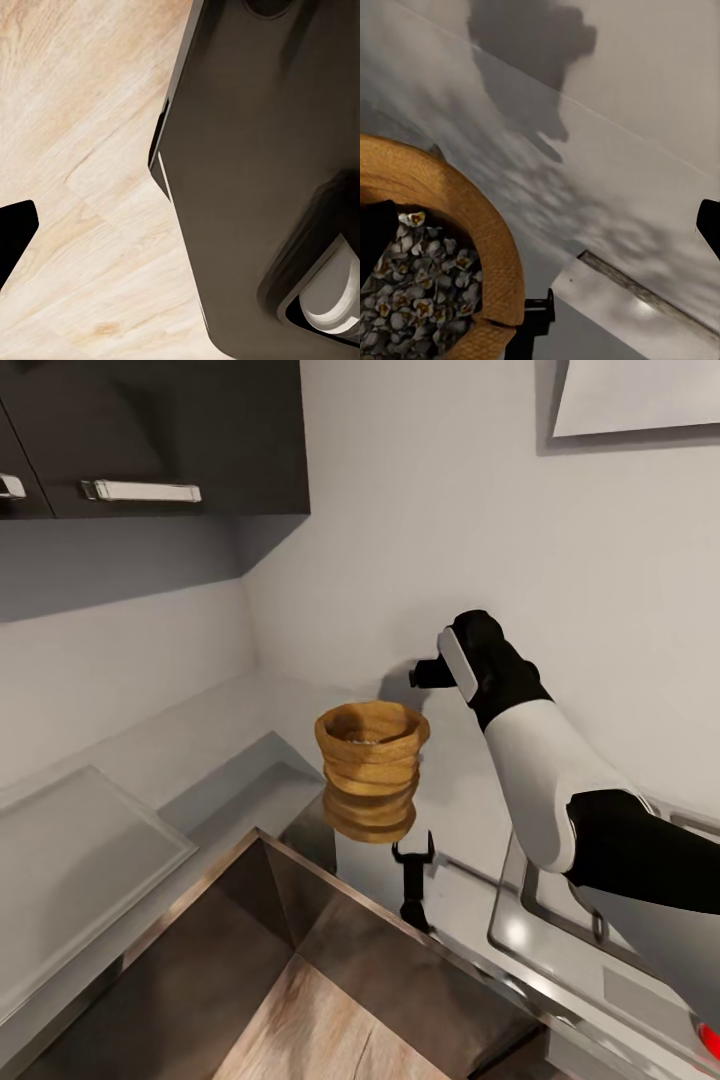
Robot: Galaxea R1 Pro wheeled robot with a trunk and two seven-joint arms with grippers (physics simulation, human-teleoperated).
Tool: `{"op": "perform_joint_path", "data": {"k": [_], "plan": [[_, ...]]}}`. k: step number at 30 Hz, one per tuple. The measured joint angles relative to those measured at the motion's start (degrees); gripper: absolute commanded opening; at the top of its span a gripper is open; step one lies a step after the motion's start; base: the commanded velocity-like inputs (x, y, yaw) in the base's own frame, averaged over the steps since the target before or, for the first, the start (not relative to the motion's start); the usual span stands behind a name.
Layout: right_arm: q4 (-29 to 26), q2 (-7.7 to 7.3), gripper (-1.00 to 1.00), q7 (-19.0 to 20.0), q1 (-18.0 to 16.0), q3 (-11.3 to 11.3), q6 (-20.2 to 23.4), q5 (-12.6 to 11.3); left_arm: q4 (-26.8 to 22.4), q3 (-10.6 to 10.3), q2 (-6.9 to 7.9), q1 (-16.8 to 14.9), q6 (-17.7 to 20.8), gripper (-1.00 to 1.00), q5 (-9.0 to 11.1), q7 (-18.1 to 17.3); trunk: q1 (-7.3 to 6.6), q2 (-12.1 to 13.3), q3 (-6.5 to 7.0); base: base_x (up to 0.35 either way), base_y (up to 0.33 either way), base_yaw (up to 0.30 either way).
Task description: In the kitchen, take the popcorn bag from the countertop, put it into the microwave, and heat it until the popcorn is cooked so the cooked popcorn ends up inside the bag.
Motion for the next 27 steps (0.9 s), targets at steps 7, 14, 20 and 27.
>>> {"op": "perform_joint_path", "data": {"k": [7, 14, 20, 27], "plan": [[5.45, 0.0, 1.0, 0.02, 0.0, 0.06, 0.0, 0.03, 0.0, 0.0, 0.0, 0.0, 0.0, 1.0, -0.03, 0.0, 0.0, 0.0, 0.0, 0.002, 0.0, 0.0], [12.37, 0.0, 1.0, 0.1, 0.0, 0.06, -0.22, 0.2, 0.0, -0.07, 0.0, 0.0, 0.0, 1.0, -0.03, 0.0, 0.0, 0.0, 0.0, 0.0, 0.0, 0.0], [17.12, 0.0, 1.0, 0.28, -0.01, 0.06, -6.9, 0.11, 0.0, -0.08, 0.03, 0.0, 0.0, 1.0, 0.01, 0.0, 0.0, 0.0, 0.0, 0.0, 0.0, 0.0], [17.88, 0.0, 1.0, 0.35, -0.01, 0.12, -8.55, 0.08, 0.0, -0.03, 0.0, 0.0, 0.0, 1.0, 0.02, 0.0, 0.0, 0.0, 0.0, 0.0, 0.0, 0.0]]}}
